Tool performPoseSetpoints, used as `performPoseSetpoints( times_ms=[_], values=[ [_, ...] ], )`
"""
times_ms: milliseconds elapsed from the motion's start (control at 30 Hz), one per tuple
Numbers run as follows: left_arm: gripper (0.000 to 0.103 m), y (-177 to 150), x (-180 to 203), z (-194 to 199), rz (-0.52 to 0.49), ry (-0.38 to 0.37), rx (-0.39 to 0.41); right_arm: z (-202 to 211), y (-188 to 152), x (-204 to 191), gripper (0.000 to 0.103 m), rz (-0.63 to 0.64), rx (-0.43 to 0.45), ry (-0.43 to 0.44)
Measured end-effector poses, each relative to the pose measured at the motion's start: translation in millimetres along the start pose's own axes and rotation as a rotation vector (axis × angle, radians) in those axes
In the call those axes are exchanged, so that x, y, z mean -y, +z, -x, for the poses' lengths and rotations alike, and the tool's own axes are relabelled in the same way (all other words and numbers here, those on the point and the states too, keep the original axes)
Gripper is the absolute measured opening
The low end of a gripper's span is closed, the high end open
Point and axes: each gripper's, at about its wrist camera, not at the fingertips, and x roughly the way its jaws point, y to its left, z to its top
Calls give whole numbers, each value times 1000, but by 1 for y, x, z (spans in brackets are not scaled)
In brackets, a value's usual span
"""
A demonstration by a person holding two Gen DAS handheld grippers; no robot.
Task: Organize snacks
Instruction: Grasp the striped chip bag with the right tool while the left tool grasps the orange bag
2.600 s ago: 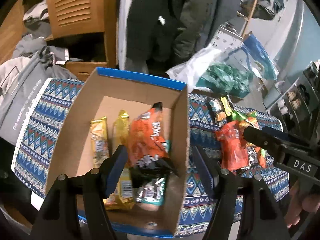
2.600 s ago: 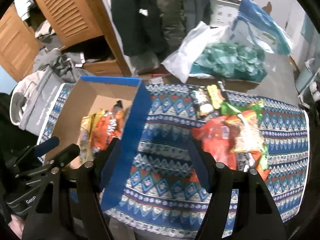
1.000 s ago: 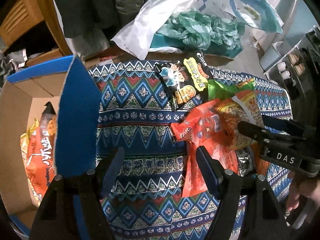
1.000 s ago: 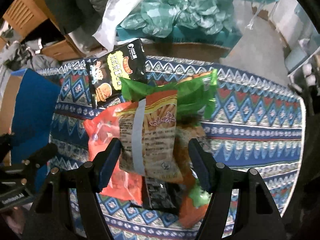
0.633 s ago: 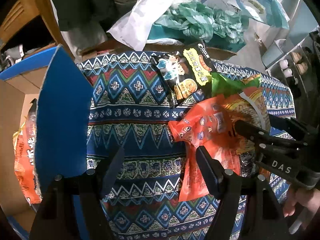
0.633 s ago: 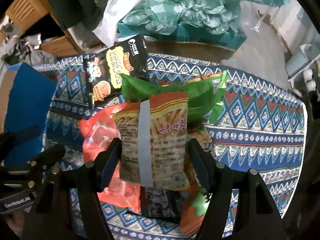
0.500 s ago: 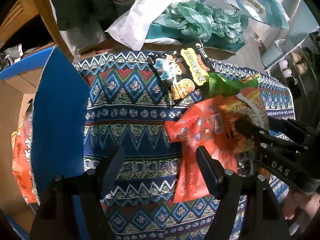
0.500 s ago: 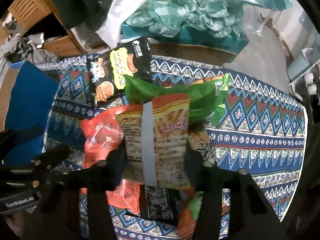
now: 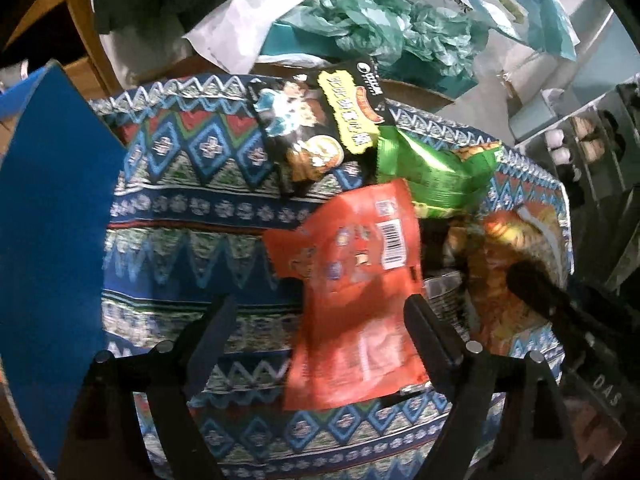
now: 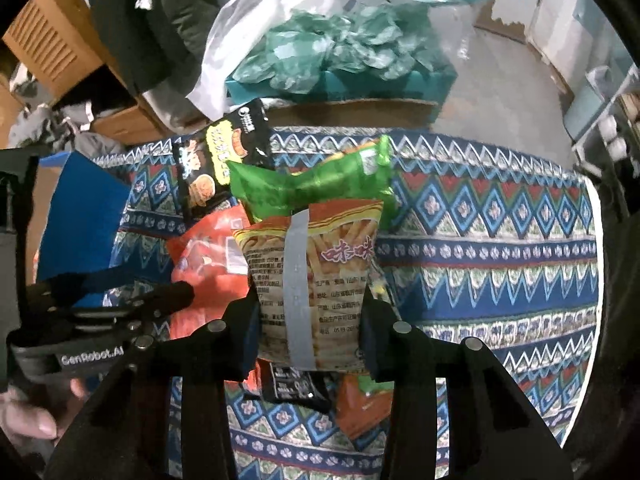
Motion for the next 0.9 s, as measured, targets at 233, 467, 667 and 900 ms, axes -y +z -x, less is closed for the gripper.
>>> performPoseSetpoints(
  times_ms=[233,467,667,900],
  values=[
    [87,0,11,-15,40,-11,-22,1,-13,7,39,0,-4,2],
    [87,3,24,-19,52,-24,-21,-2,-17,13,39,21,-4,-24],
    [90,8,28,-27,96,-28,-4,-3,-19,15,39,14,-9,-15],
    [93,9,27,-50,80,2,-43,-7,-18,15,39,15,-16,-11]
  ],
)
